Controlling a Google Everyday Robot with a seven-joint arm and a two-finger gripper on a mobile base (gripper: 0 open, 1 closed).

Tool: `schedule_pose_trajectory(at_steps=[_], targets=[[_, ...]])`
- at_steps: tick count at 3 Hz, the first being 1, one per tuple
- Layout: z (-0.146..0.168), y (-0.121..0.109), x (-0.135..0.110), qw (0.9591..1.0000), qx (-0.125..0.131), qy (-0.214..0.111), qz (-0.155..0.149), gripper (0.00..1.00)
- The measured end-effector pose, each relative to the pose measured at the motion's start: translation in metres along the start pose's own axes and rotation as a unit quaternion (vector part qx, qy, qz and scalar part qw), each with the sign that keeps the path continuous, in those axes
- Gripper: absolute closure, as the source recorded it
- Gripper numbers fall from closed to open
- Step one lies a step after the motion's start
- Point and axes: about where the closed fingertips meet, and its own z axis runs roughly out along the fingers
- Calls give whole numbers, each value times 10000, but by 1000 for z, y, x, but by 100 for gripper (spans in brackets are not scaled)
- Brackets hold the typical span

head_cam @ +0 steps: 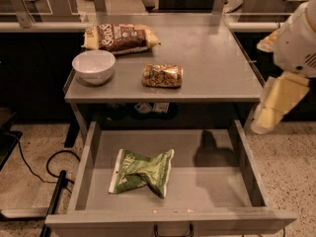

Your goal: Pick green jalapeno chip bag from top drawer and place on counter

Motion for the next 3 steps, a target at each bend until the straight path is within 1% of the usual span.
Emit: schedule_pose_trajectory(at_steps=[1, 2, 3], targets=[[35, 7, -47, 9981, 72, -587, -146, 0], [61, 17, -76, 9940, -70, -1067, -231, 0], [60, 17, -81, 9932, -48, -1140, -225, 0]])
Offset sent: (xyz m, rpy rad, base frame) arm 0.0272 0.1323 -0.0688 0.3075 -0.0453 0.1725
